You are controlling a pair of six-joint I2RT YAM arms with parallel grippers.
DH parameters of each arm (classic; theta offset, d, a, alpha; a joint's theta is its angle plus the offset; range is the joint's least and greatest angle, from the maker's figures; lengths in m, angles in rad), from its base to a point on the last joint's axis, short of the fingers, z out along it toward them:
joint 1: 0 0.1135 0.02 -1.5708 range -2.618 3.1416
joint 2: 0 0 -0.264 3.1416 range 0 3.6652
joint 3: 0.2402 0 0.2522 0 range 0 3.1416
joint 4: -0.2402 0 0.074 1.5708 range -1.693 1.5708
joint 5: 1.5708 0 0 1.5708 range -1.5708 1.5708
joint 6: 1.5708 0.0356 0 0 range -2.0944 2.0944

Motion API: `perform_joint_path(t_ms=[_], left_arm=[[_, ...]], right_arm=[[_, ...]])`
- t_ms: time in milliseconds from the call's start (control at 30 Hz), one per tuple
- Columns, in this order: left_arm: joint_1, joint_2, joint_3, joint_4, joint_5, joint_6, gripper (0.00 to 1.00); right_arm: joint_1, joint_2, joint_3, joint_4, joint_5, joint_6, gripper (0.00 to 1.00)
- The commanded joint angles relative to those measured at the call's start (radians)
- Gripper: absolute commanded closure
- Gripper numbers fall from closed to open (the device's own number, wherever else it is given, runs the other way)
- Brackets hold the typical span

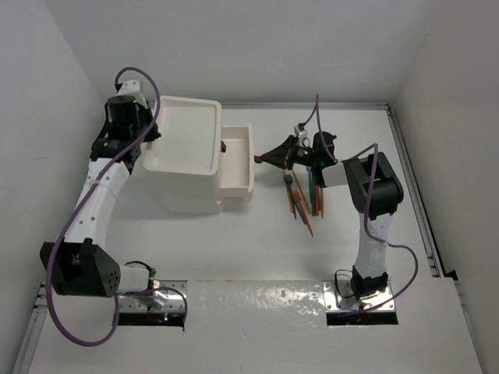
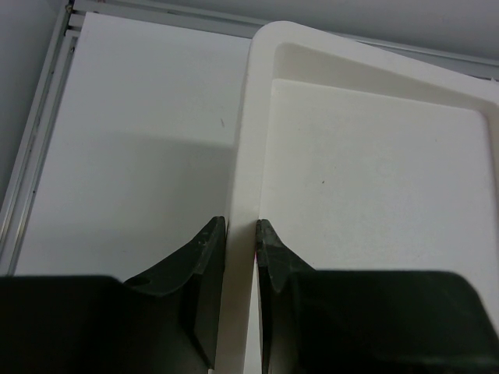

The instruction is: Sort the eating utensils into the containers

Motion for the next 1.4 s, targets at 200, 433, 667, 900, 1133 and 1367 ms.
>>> perform_joint_path(t_ms=[200,433,667,900,1133,1367], left_arm=[[0.006,-0.002,-0.008,-0.153,0.011,0.004,0.85],[0.006,-0.027,0.087,-0.167,0.014,0.001,0.58],[0.006,-0.05,0.19,-0.196,0.02,-0.018,0.33],[0.006,-0.101,0.235,-0.217,0.046,-0.033,0.29],[0.003,-0.163,0.187,-0.234,0.1,-0.042,0.29],[-0.014,-0.193,0.14,-0.245,0.111,-0.039,0.29]], right_arm=[[-0.044,-0.231,0.076,-0.638,0.133,-0.547,0.54],[-0.044,-0.407,0.194,-1.229,0.559,-0.937,0.63],[-0.044,-0.477,0.113,-1.327,0.778,-1.059,0.71],[-0.045,-0.446,0.058,-1.34,0.931,-1.039,0.73],[-0.055,-0.417,0.019,-1.35,0.985,-1.022,0.73],[-0.064,-0.373,0.019,-1.351,0.996,-1.01,0.74]])
